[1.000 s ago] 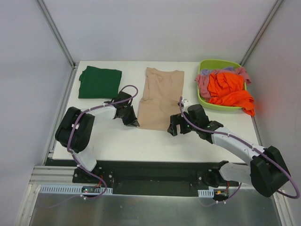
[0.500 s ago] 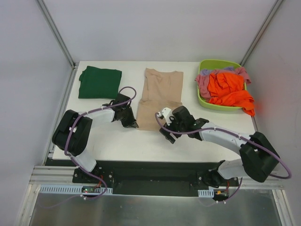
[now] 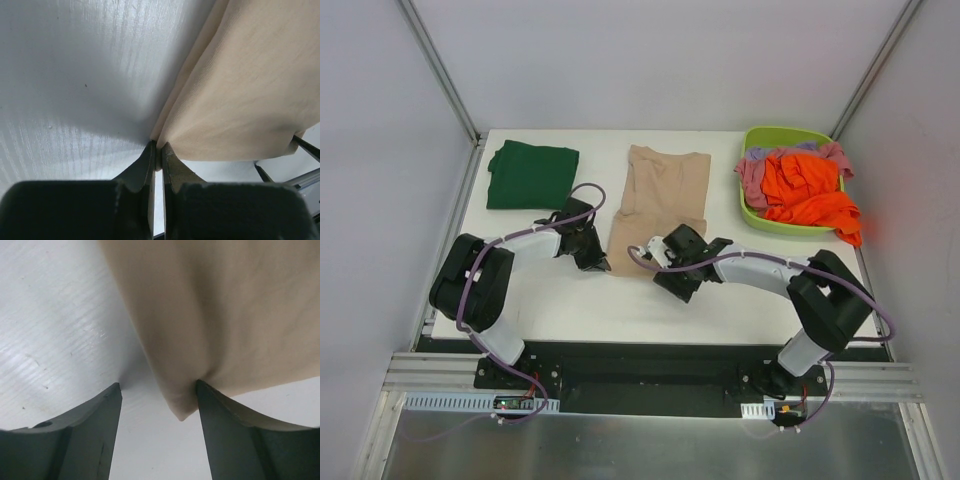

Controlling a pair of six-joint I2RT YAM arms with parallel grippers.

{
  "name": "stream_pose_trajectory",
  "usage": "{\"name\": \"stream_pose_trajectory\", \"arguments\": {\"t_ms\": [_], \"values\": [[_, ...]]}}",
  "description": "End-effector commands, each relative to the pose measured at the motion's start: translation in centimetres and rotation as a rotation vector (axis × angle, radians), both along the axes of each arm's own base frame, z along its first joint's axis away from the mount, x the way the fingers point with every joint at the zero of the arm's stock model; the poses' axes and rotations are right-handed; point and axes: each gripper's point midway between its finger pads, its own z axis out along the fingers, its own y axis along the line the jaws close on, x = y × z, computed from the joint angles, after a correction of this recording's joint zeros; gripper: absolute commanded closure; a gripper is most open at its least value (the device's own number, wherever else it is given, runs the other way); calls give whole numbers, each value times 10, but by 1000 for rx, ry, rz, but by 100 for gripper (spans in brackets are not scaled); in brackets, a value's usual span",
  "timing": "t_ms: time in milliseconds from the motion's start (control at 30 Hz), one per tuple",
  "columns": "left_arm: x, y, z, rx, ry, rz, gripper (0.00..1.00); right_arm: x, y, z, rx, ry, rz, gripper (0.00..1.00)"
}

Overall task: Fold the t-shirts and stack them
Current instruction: Grab one side of the 2/3 rectangular tshirt with both arms

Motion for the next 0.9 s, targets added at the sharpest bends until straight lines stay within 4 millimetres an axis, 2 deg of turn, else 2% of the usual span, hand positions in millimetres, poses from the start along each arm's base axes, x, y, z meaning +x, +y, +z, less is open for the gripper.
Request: {"name": "stream_pose_trajectory", "arguments": {"t_ms": [0, 100, 167, 233, 333, 433, 600, 700, 867], "values": [[0, 14, 7, 46, -12, 22, 100, 6, -13, -6, -136, 11, -20, 41], [1, 14, 7, 47, -11, 20, 100, 7, -9, -7, -146, 9, -12, 53], [-1, 15, 8, 48, -10, 20, 100, 5, -8, -7, -160, 6, -8, 69], [-3, 18, 11, 52, -16, 30, 100, -2, -3, -2, -152, 12, 1, 78], [-10, 36, 19, 87, -51, 94, 100, -20, 17, 12, -63, 51, 15, 82], [-20, 56, 35, 115, -119, 168, 100, -54, 49, 33, 77, 127, 71, 99], [-43, 88, 56, 179, -193, 265, 100, -117, 101, 70, 259, 229, 202, 99], [-56, 112, 74, 228, -255, 339, 100, -158, 131, 100, 417, 371, 274, 99], [-76, 153, 113, 292, -400, 495, 100, -188, 167, 151, 663, 537, 308, 99]]}}
